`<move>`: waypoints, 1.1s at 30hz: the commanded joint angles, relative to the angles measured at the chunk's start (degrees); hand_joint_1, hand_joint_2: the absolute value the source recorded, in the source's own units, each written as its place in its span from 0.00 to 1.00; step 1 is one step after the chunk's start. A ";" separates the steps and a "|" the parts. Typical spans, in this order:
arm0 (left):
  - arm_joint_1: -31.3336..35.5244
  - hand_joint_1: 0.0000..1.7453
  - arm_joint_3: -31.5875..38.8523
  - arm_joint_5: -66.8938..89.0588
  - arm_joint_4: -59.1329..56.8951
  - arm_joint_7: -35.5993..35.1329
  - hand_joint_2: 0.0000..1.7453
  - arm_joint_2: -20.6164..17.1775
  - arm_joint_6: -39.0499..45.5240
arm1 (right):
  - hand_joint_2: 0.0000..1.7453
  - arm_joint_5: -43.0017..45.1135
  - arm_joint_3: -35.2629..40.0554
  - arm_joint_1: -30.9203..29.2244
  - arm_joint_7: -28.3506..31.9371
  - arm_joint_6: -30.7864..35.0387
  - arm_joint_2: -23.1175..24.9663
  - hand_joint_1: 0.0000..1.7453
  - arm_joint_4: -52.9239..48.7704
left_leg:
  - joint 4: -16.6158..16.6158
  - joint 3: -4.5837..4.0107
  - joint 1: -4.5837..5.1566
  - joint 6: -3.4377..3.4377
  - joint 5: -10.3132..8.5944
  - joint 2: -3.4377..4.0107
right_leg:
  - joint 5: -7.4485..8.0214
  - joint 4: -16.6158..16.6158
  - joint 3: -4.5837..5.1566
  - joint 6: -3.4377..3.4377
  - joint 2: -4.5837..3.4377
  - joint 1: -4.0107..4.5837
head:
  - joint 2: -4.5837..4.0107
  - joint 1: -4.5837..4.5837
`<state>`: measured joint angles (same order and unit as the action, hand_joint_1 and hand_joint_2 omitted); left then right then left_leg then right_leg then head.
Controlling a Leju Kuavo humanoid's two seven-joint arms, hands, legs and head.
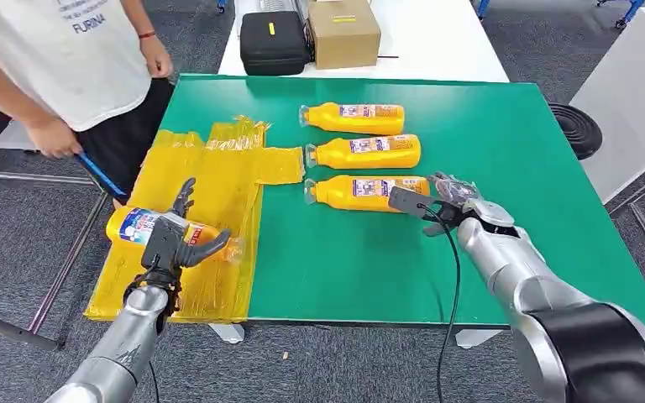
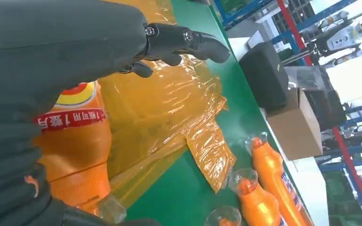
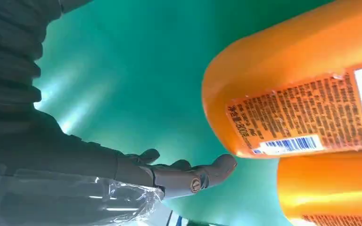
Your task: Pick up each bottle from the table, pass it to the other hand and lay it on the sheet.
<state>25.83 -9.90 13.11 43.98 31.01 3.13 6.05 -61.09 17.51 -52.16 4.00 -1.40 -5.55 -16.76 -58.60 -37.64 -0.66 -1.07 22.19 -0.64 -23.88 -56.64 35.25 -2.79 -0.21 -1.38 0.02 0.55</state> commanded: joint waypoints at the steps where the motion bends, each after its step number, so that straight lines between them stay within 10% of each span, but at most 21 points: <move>1: 3.03 0.00 -1.44 -0.34 -5.02 -0.04 1.00 0.06 -0.06 | 1.00 -0.15 -0.91 -2.70 -0.27 0.31 1.08 0.00 3.26 | -0.02 0.10 0.00 0.01 0.06 0.03 | -0.06 -0.02 -0.10 0.10 0.02 0.02 | 0.00 0.00; 33: 3.86 0.00 -2.04 -1.19 -6.18 -0.07 1.00 1.25 0.96 | 1.00 -5.00 1.28 0.14 0.35 8.92 4.78 0.00 3.21 | -0.01 0.26 -0.03 0.03 0.12 0.05 | -0.11 0.01 -0.27 0.18 0.03 0.07 | 0.00 0.00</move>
<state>26.11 -10.36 12.07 43.23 31.10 3.89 6.36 -64.70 17.55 -49.90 4.11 5.27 -2.45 -16.72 -58.60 -37.64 -0.66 -1.07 22.19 -0.63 -23.88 -56.64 35.25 -2.79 -0.21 -1.38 0.02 0.55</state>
